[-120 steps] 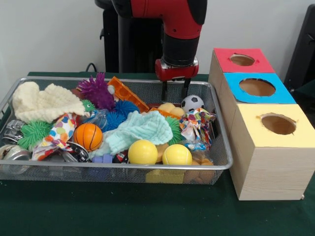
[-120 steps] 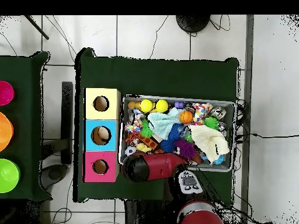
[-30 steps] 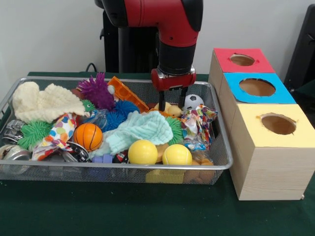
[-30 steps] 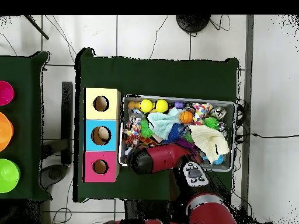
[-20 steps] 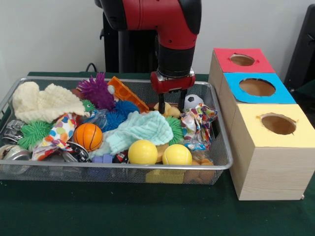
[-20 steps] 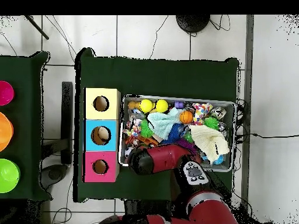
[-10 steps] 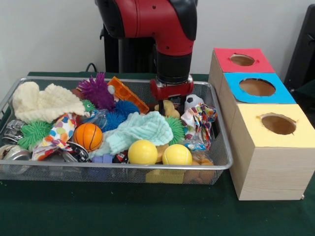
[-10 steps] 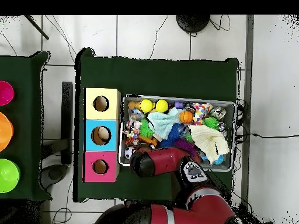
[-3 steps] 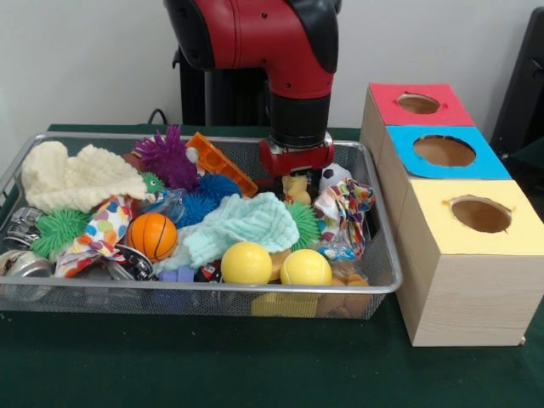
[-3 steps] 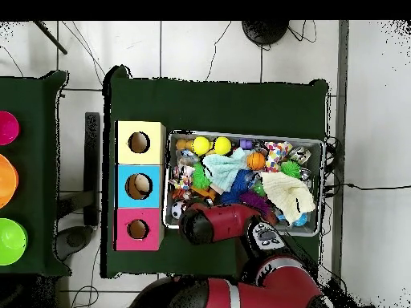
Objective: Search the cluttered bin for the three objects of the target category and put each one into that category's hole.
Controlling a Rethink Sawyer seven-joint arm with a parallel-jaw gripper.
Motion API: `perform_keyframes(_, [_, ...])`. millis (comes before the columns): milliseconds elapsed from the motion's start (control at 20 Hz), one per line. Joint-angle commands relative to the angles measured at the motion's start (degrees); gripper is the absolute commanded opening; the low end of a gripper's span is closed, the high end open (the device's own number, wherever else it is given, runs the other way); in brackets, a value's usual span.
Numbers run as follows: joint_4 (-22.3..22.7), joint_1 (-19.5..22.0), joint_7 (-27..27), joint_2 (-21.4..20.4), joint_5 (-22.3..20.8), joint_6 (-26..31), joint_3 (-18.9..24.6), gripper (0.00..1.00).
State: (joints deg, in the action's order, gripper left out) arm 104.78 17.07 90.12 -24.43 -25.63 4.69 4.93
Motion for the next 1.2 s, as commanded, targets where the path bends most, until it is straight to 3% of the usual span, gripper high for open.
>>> perform_keyframes(50, [0.76,0.45,8.02,4.76,0.47,0.08,1.84,0.00])
perform_keyframes(700, [3.09,1.50,7.39,-1.21,2.26,4.38,3.58,0.00])
perform_keyframes(950, [10.03,2.09,7.88,-15.65,5.97,9.62,6.60,0.00])
perform_keyframes(1200, [11.33,3.75,4.04,-25.19,10.96,19.11,11.09,0.00])
